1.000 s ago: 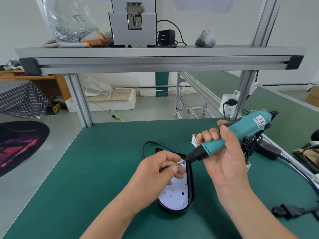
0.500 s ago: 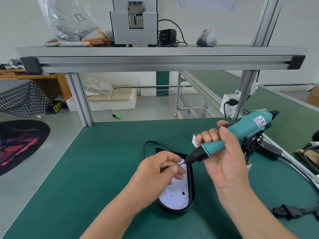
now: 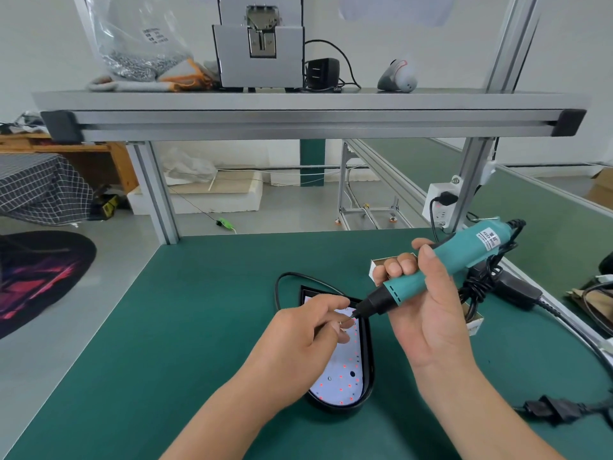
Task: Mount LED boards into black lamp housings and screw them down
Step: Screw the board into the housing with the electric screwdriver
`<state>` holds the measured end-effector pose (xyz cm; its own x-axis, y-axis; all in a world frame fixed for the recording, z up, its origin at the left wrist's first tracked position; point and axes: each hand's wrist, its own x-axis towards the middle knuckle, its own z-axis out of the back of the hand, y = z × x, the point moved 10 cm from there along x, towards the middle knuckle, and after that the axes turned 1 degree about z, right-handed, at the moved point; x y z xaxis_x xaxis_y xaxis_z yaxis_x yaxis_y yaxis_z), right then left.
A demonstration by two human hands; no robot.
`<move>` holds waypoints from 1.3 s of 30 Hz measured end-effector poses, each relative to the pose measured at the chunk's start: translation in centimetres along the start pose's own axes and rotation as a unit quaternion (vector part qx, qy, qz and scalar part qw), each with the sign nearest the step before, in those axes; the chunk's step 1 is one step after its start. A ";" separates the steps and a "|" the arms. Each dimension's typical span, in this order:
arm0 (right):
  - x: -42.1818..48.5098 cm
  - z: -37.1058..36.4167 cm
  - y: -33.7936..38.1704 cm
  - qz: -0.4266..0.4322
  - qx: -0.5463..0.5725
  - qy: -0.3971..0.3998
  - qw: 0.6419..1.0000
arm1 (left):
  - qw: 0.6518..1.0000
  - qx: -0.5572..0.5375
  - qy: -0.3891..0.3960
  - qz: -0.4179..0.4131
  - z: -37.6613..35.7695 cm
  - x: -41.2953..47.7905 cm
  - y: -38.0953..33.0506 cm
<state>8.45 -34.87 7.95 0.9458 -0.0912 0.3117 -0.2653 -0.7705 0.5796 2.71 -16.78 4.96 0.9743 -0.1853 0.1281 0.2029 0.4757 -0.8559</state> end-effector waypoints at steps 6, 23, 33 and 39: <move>0.2 0.5 -0.1 -0.005 0.010 -0.015 1.000 | 0.990 0.034 -0.134 -0.013 3.5 -0.1 -0.6; 2.4 -0.8 -2.5 0.012 -0.074 -0.007 0.997 | 0.976 0.009 -0.003 0.219 1.1 0.1 5.3; 2.1 -1.3 -3.7 0.025 -0.105 0.005 0.994 | 0.978 -0.023 -0.009 0.209 0.4 0.4 5.7; 1.9 -1.6 -3.8 0.035 -0.109 0.012 0.993 | 0.980 -0.020 -0.010 0.199 0.1 0.7 5.7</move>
<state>10.96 -31.14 7.59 0.9199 -0.1226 0.3724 -0.3663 -0.6078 0.7046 4.57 -14.10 0.24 0.9772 0.0261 -0.2109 -0.1980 0.4730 -0.8585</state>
